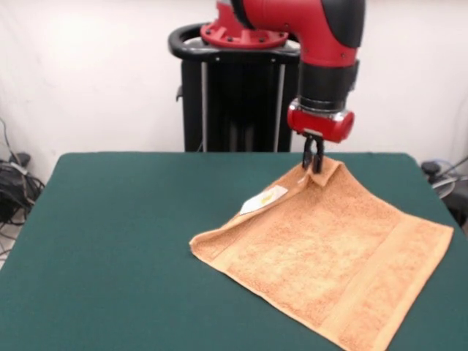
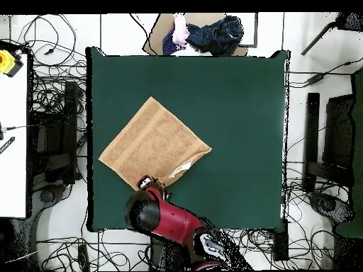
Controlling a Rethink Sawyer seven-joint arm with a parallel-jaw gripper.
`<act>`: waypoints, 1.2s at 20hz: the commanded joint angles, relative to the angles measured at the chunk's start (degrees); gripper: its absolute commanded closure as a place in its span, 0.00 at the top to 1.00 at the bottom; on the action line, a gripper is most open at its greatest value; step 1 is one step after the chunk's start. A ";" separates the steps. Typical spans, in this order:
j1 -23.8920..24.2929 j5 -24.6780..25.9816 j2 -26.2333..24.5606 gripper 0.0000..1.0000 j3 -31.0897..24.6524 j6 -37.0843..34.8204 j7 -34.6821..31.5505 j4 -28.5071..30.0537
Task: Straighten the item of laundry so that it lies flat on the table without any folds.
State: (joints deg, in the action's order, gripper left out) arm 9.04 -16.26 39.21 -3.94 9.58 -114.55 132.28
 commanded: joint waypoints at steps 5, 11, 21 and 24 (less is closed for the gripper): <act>2.61 1.87 -2.17 0.00 -5.70 3.31 -14.82 2.31; 4.66 3.43 -3.08 0.00 -5.71 4.00 -13.68 2.01; 2.17 4.05 -4.48 1.00 -3.66 8.88 -15.22 1.57; 3.23 3.95 -5.01 1.00 -5.45 7.82 -15.56 1.62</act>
State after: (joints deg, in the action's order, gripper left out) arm 12.01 -12.32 37.02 -5.16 14.20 -114.55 133.98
